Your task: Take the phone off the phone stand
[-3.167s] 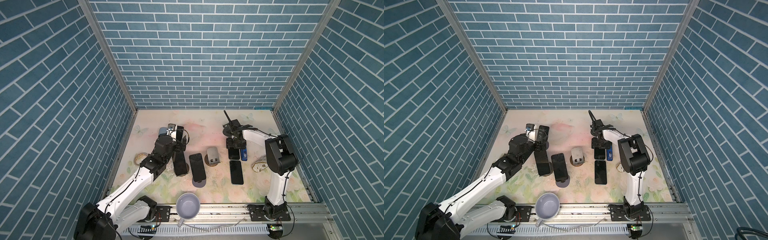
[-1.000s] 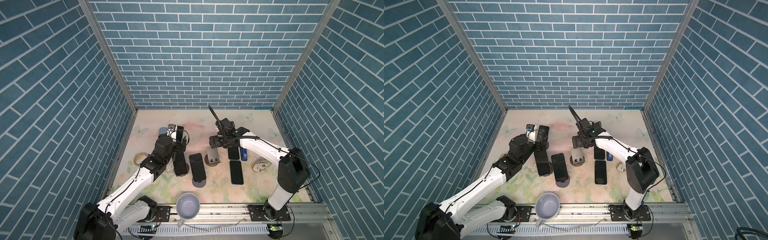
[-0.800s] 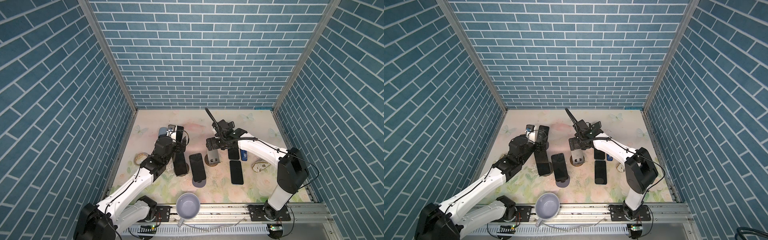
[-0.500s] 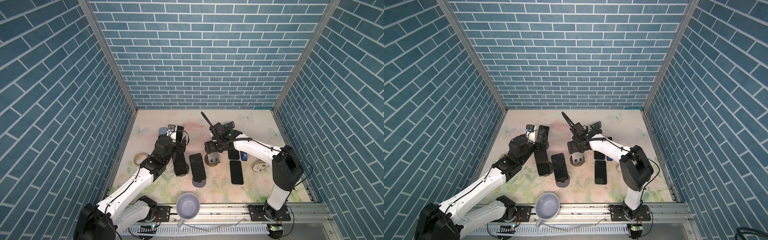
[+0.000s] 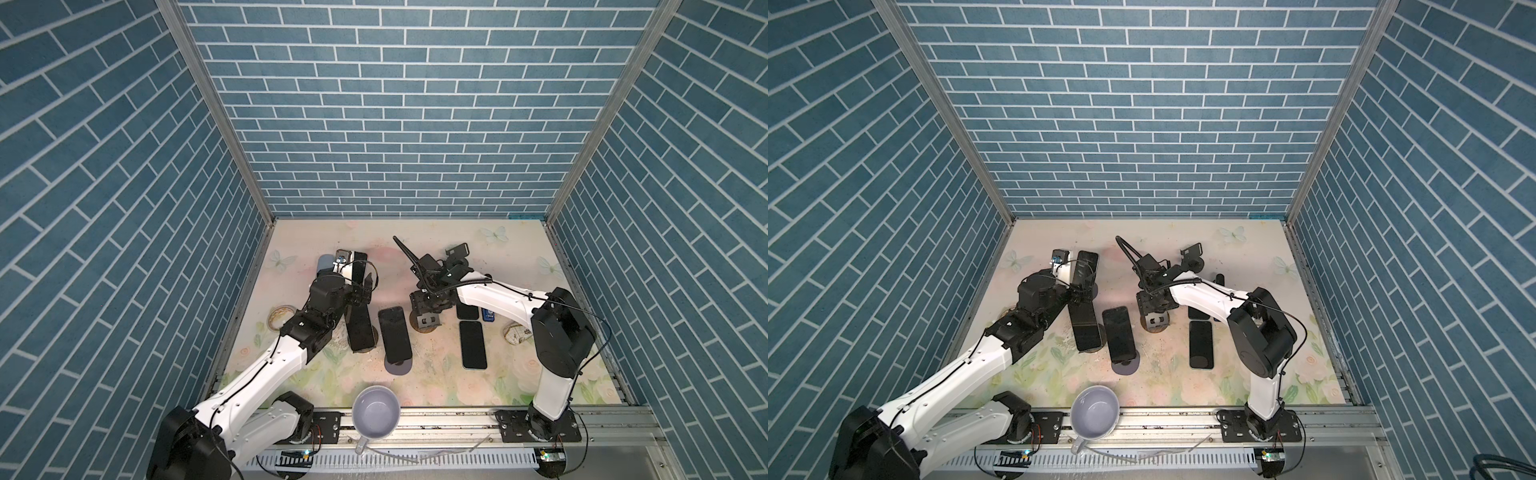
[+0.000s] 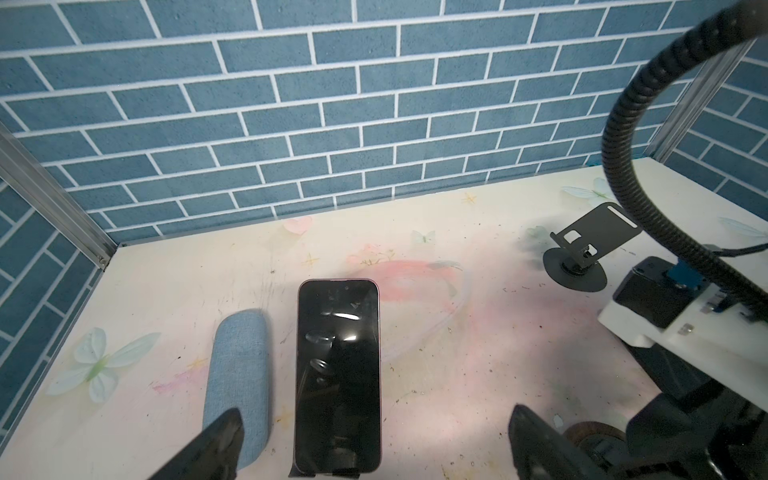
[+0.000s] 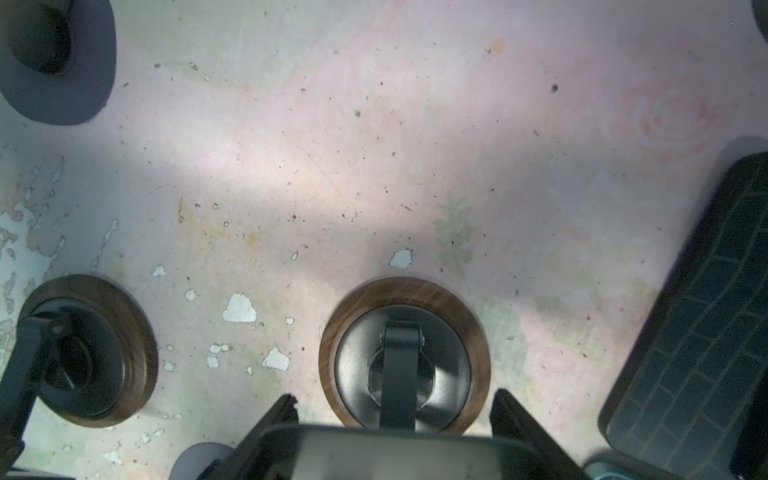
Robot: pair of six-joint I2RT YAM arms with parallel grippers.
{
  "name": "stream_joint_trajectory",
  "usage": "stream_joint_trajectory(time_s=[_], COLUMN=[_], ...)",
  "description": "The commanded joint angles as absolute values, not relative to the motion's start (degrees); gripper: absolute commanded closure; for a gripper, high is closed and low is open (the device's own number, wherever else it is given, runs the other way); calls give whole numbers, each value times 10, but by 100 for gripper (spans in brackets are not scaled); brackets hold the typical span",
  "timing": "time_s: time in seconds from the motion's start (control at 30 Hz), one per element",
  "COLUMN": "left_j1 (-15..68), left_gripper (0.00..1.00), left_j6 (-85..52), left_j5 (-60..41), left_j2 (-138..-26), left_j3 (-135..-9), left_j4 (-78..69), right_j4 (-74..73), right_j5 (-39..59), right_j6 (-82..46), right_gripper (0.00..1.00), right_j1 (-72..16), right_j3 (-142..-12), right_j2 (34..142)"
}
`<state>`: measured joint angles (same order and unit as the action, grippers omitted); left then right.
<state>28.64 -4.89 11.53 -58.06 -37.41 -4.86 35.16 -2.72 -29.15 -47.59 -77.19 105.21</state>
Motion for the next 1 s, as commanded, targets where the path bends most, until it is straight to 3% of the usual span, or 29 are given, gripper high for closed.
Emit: stream_joint_trajectory(time_s=[0.0,0.2,0.97], left_j1=[289,289,289], left_gripper=[0,0,0], left_j6=[-46,-47,-34], left_j5=[117,117,143], left_j2=[-581,-580,-560], left_j3=[-377,-375,-366], left_j4=[-57,-57,-37], right_j4=[374,369,376], right_j5=[-54,-61,-20], right_j6=[-310,-306,-255], right_gripper=[37,42,41], right_j1=[-478,-476,-355], right_j3=[-767,-782,-1012], right_j2=[1064,1060,1186])
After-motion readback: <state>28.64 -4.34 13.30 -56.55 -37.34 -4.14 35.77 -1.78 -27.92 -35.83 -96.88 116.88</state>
